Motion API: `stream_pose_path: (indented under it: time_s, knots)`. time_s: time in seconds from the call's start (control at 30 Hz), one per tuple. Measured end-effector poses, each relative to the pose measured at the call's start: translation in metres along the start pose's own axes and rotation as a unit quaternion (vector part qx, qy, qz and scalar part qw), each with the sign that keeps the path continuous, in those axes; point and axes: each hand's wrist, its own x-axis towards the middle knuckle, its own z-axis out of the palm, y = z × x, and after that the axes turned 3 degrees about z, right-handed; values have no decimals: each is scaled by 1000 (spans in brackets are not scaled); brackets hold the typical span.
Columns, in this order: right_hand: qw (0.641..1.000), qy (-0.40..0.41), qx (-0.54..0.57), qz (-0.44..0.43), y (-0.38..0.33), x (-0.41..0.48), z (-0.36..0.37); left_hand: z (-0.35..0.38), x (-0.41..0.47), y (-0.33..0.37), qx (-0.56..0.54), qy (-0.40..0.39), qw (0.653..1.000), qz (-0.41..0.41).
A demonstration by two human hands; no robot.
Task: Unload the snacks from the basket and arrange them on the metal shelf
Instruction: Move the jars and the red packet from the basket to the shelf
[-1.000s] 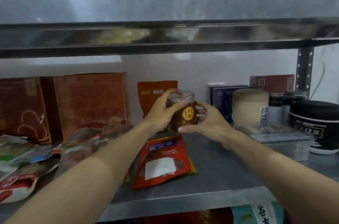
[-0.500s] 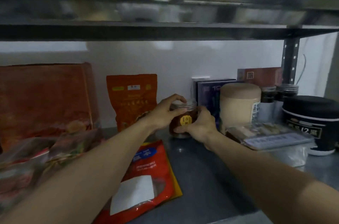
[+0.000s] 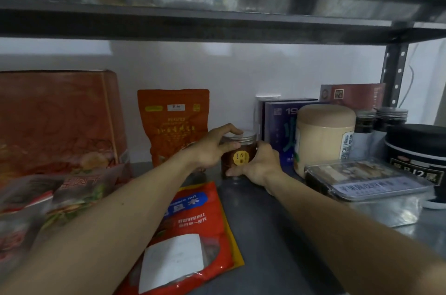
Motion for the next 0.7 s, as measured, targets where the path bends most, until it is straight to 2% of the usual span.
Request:
stream_pose_path:
  time_s: [0.6,0.7]
  knots:
    - [1000,-11,-12,-8,0,-20,0,2,-12,9,42,2,999,-16]
    - [998,16,-42,-37,-3,-33,-6,1,-25,19,76,33,996,-17]
